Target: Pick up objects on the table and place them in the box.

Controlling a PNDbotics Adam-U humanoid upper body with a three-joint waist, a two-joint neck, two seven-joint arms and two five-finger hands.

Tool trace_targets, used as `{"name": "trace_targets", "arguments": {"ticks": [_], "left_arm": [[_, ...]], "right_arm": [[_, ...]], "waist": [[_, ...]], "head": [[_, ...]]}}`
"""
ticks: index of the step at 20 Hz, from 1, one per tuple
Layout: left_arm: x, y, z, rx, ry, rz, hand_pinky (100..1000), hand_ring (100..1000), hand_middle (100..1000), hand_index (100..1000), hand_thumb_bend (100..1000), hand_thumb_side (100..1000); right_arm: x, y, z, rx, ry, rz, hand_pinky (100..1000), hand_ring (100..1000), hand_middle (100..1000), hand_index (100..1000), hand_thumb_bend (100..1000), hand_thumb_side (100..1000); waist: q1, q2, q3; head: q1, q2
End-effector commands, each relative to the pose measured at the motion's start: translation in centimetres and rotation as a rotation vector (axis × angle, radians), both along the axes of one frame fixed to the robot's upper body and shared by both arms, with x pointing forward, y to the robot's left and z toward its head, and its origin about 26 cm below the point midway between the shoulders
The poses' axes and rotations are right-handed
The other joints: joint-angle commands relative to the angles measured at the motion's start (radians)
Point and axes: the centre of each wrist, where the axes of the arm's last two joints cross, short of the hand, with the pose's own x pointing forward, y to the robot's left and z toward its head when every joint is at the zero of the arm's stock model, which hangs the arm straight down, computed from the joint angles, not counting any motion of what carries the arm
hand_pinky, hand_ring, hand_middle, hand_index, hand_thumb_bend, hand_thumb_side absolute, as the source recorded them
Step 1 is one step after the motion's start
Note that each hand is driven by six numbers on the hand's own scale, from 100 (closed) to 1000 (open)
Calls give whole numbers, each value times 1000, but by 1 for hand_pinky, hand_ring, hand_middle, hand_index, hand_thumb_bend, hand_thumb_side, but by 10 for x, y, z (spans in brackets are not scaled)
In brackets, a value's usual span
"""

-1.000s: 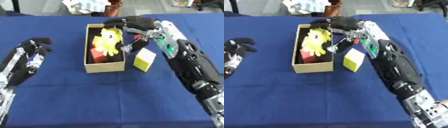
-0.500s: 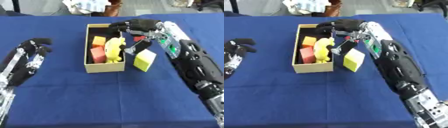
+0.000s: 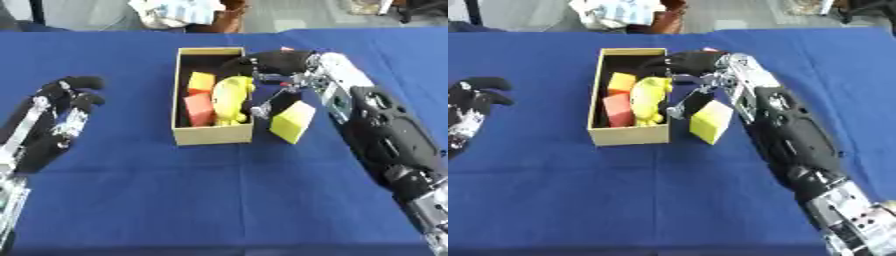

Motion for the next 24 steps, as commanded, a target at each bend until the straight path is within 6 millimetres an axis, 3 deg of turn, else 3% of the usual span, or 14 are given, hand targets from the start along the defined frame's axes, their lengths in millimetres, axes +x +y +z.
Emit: {"name": "trace_targets", "arguments": {"ticks": [1,11,24], "left_arm": [[0,1,5,7,-16,-5,826,699,733,837,100,737],[-1,4,3,19,-3,5,827,700,734,837,100,746],[-1,5,2,31,2,9,828,701,735,838,100,753]], "right_arm": [[3,-5,8,-46,-28,32,892,985,1000,1000,100,455],[-2,-42,29,-61,-73,92,899,996,1000,1000,100,439],[-19,-82,47,-119,-55,86,907,1000,1000,1000,100,505]], "waist": [[4,-26,2],[-7,-28,-13],[-20,-26,-20]], "head": [[3,5],[25,5],[43,5]]}}
